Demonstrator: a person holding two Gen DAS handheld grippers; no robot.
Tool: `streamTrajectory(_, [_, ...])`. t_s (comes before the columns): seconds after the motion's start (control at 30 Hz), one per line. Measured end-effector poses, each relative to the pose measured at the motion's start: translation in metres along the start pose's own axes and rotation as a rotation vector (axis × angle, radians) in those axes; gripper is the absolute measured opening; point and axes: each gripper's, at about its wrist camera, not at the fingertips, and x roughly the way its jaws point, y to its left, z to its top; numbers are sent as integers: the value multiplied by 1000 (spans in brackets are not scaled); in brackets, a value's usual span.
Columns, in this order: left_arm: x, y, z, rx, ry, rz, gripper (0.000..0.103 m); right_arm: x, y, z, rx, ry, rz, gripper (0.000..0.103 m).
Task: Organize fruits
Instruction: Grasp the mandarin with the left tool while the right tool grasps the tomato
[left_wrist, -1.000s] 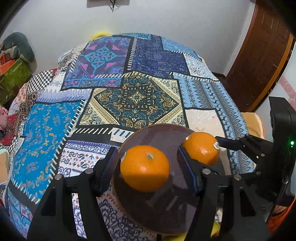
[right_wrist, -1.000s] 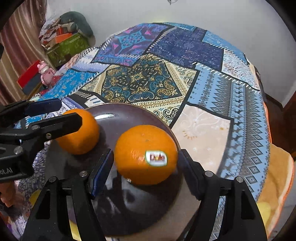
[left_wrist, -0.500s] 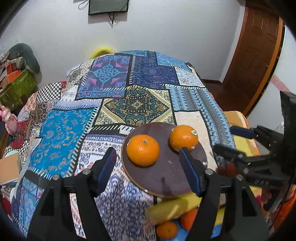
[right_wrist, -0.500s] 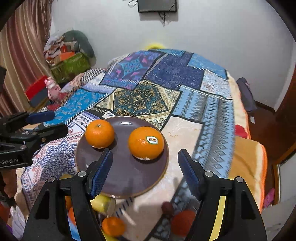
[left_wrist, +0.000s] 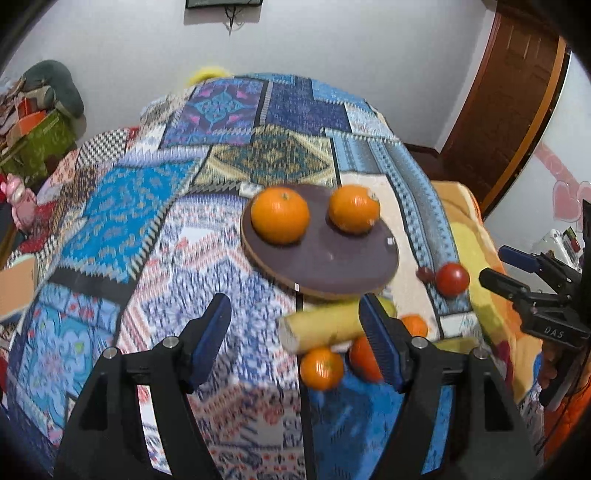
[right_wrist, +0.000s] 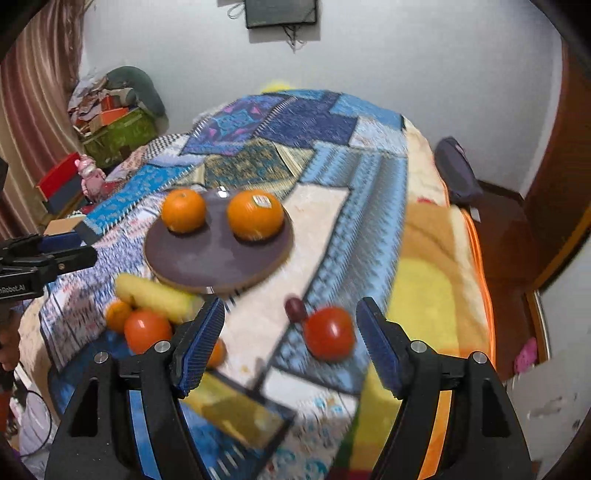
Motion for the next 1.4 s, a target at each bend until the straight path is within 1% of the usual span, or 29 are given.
streamTrajectory(0.13, [8,1,-19,-18,42,-1,72,5,-15,-18,45,34,-8,71])
streamTrajectory(0.27, [17,2,-34,-36,83,-7,72,15,-28,-33,100,68,5,71])
streamTrajectory(0.37, [24,2,-42,-46,107,-11,72,26,-35,-35,123,84,25,70])
streamTrajectory(0.43, [29,2,-46,-50,119,-19,72,34,-38,-34,133,94,31,67])
streamTrajectory(0.57, [38,-3,-48,-29,132,-24,71,55,-41,-33,132,134,45,58])
streamTrajectory(0.67, [43,-6,-49,-14,133,-13,72,65,-39,-34,120,150,38,57])
streamTrajectory(0.77, [45,-9,-49,2,124,-4,71,69,-39,-34,117,148,36,57])
streamTrajectory(0.83, [48,-12,-48,8,117,8,71,69,-39,-33,115,140,31,53])
streamTrajectory(0.9, [50,-12,-46,9,109,15,67,69,-41,-33,114,136,31,46])
streamTrajectory(0.97, [51,-13,-45,10,108,13,57,68,-43,-34,122,133,43,44])
streamTrajectory(1.0, [51,-13,-45,10,108,2,54,68,-44,-34,125,131,45,44])
streamTrajectory(1.03, [51,-14,-44,11,110,-8,49,68,-43,-33,128,131,47,44])
streamTrajectory(1.07, [51,-15,-44,15,113,-22,42,67,-44,-34,130,131,49,44])
streamTrajectory(1.13, [51,-18,-44,21,118,-36,35,65,-44,-34,135,129,54,44])
streamTrajectory(1.4, [38,-16,-45,13,107,-27,35,48,-39,-33,139,103,81,44])
